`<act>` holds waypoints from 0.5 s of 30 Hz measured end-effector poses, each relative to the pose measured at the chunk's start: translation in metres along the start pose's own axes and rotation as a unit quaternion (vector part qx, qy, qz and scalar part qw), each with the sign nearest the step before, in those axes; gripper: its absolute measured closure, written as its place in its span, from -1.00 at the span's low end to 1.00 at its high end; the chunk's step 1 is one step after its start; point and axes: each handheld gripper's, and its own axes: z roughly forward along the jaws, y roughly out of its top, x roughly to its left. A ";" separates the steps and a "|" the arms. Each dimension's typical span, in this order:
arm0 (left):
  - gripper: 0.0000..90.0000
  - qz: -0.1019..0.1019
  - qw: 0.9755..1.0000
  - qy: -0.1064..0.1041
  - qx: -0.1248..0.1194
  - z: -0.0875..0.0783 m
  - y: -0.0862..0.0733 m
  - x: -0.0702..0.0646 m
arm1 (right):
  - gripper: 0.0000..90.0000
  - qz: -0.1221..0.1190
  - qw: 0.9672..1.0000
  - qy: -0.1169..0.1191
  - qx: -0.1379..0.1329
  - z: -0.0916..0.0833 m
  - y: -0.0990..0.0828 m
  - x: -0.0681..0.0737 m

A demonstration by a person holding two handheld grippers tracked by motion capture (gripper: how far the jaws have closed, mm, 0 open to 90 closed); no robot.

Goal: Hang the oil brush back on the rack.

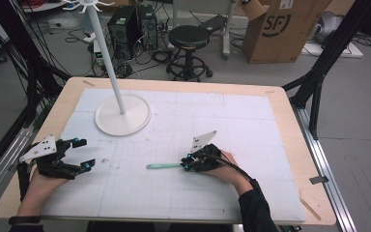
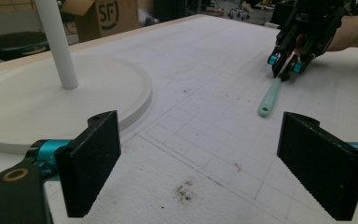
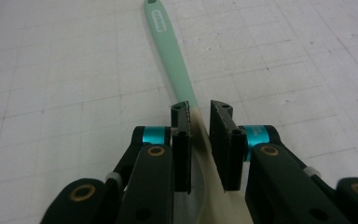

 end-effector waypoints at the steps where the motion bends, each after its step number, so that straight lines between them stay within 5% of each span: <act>1: -0.69 0.000 1.000 0.000 -0.001 0.000 0.000 0.000 | 0.77 -0.001 1.000 -0.001 -0.001 0.000 0.000 -0.001; 15: -0.68 -0.002 1.000 0.002 0.001 0.000 -0.001 0.000 | 0.84 0.042 0.999 -0.002 -0.021 0.000 -0.004 -0.001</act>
